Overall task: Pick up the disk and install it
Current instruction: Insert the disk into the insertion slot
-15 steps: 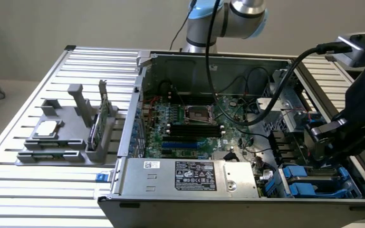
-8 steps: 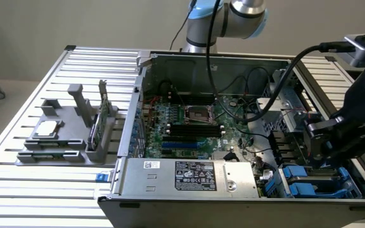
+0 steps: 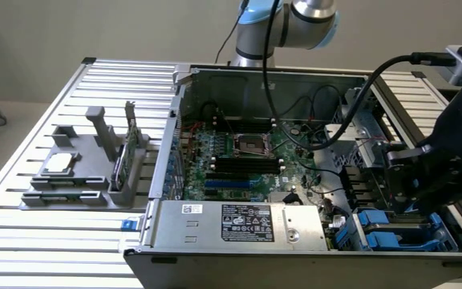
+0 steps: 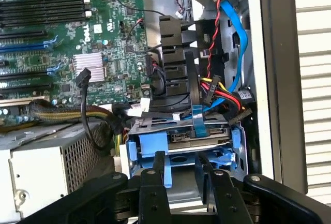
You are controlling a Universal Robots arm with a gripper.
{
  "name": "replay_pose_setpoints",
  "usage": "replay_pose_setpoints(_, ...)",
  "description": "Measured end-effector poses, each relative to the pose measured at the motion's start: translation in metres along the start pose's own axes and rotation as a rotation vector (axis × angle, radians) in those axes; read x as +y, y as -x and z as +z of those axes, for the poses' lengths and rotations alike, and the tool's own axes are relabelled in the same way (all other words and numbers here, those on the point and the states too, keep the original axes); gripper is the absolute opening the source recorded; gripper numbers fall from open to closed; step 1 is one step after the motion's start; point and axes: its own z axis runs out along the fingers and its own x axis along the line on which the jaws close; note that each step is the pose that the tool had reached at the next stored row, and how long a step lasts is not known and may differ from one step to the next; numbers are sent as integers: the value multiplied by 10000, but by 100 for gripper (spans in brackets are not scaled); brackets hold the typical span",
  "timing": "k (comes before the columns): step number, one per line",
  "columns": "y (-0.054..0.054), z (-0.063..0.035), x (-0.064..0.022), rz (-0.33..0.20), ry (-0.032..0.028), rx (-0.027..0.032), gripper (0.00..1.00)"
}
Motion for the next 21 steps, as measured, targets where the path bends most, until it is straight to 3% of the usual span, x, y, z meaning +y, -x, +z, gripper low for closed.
replay_pose_setpoints(21, -3, 56, -2, 3807, -200, -149, 37)
